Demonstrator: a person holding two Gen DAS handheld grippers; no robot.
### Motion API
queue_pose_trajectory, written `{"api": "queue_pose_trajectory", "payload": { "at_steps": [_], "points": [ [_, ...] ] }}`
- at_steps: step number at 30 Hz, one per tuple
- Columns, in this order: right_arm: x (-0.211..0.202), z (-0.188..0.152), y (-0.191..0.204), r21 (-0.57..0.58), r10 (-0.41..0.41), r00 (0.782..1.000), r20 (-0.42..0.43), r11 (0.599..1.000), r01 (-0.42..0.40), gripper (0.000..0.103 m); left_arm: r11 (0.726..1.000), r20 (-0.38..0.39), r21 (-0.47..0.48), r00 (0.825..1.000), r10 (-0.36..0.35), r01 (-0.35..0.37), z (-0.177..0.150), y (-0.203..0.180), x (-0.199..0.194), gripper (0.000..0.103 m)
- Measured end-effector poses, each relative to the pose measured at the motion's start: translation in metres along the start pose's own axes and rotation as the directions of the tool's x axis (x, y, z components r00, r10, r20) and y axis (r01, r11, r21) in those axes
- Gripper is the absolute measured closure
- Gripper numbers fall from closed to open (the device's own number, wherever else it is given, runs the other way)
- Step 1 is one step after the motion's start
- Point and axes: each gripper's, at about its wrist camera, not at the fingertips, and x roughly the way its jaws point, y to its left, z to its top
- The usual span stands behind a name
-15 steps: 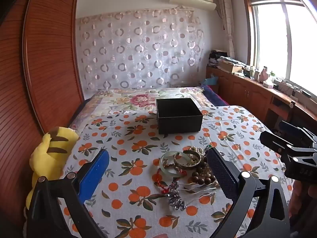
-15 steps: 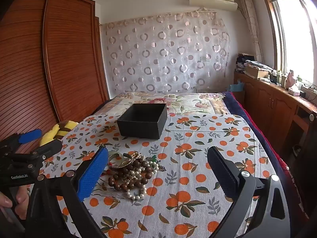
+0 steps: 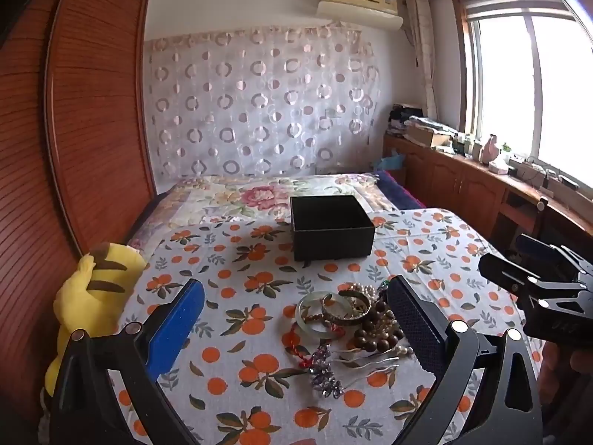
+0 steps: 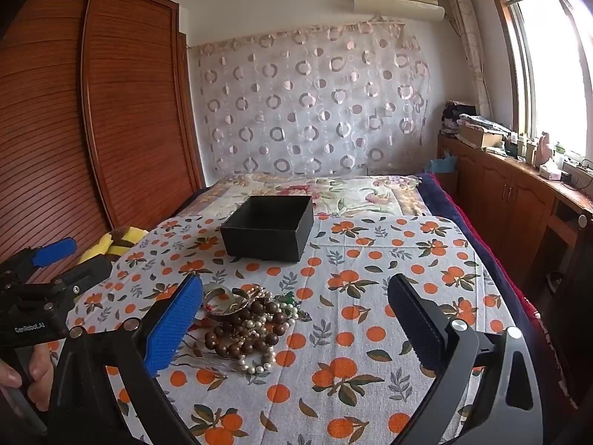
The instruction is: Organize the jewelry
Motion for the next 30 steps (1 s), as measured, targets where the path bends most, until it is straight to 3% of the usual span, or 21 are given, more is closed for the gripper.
{"api": "queue_pose_trajectory", "payload": {
  "at_steps": [30],
  "points": [
    [-0.0014,0.0007,0.0008,-0.001,0.001,1.0,0.004,1.0,-0.001,0.002,1.0,0.013,-0.001,1.0,-0.004,0.004,-0.0007,0.0013,-0.0036,0.007]
  ]
}}
